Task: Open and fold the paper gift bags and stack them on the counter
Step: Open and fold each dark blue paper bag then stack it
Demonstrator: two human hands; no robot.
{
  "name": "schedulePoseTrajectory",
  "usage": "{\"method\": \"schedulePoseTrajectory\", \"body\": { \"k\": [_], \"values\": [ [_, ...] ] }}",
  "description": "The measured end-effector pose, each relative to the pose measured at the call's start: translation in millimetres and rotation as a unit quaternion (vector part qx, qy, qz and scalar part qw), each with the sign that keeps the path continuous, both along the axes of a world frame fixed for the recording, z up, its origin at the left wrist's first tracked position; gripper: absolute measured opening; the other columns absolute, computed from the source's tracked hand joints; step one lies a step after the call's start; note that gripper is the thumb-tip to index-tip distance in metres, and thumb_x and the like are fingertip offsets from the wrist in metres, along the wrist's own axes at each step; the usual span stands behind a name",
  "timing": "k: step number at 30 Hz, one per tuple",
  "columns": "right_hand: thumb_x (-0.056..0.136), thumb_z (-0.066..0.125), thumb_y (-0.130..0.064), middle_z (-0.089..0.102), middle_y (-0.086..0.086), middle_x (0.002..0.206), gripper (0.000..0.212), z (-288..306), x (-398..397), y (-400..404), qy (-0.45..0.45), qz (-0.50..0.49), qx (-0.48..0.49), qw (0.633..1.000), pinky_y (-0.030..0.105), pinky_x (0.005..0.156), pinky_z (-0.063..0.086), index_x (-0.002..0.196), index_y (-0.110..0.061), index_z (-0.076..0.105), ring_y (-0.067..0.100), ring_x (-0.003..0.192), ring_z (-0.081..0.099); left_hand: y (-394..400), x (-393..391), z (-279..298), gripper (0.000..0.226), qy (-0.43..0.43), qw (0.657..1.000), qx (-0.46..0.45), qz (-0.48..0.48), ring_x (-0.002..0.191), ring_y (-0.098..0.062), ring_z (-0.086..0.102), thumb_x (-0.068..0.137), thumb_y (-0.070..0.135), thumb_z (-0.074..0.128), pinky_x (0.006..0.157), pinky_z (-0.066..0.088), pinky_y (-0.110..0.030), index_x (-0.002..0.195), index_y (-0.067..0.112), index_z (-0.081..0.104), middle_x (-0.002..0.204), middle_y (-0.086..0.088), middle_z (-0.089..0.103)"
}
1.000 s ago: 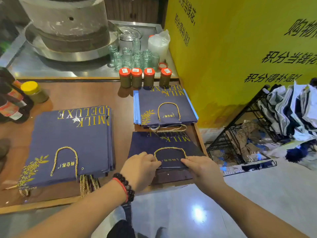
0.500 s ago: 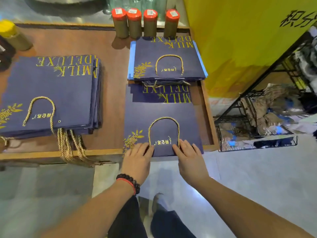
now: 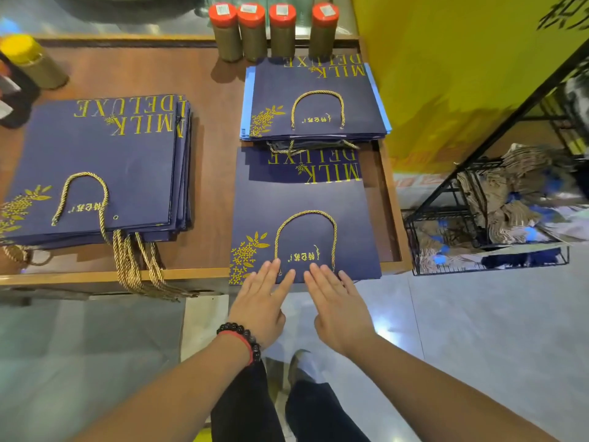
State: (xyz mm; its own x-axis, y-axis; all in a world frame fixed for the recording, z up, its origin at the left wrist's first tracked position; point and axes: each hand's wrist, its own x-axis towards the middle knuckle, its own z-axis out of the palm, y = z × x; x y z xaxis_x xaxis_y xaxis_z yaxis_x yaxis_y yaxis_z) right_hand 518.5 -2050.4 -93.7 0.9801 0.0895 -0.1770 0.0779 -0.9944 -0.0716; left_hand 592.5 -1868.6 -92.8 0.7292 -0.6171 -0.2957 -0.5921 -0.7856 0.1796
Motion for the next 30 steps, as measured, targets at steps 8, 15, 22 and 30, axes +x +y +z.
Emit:
{"method": "schedulePoseTrajectory", "body": {
  "k": [8,15,22,30],
  "values": [
    [0.059,0.076,-0.020,0.032,0.003,0.156,0.098,9,-19,-62,0.061,-0.024,-0.054,0.996,0.042,0.113,0.018,0.148,-0.014,0.035,0.023,0.139,0.041,28,9,8,0.085,0.017,0.999,0.029,0.004,0.147,-0.023,-0.014,0.087,0.021,0.046,0.116,-0.008,-0.035,0.150,0.043,-0.006,0.160,-0.005,-0.013],
    [0.079,0.064,-0.017,0.000,-0.002,0.159,0.087,10,-28,-80,0.080,-0.116,0.042,0.989,0.035,0.118,0.019,0.154,-0.013,0.021,0.024,0.149,0.019,43,14,11,0.075,0.058,0.998,0.035,0.014,0.147,-0.023,-0.015,0.095,0.034,0.042,0.119,-0.001,-0.036,0.150,0.038,-0.009,0.160,-0.005,-0.015],
    [0.085,0.051,-0.008,0.059,-0.001,0.094,0.022,62,30,-55,0.013,-0.455,0.434,0.777,0.026,0.062,0.039,0.105,-0.016,0.057,0.018,0.079,0.054,0,51,35,0.040,0.172,0.868,-0.158,0.437,0.134,-0.036,0.034,0.088,0.032,0.056,0.106,0.032,-0.041,0.120,0.008,0.053,0.147,-0.022,0.032],
    [0.072,0.060,-0.024,0.070,0.012,0.090,0.022,75,33,-66,0.027,-0.533,0.468,0.704,0.045,0.074,0.054,0.086,-0.008,0.065,0.033,0.086,0.065,10,60,73,0.026,0.280,0.755,-0.256,0.535,0.038,-0.003,0.052,0.086,-0.006,0.061,0.043,0.041,-0.016,0.066,0.009,0.054,0.056,-0.004,0.059]
  ]
}}
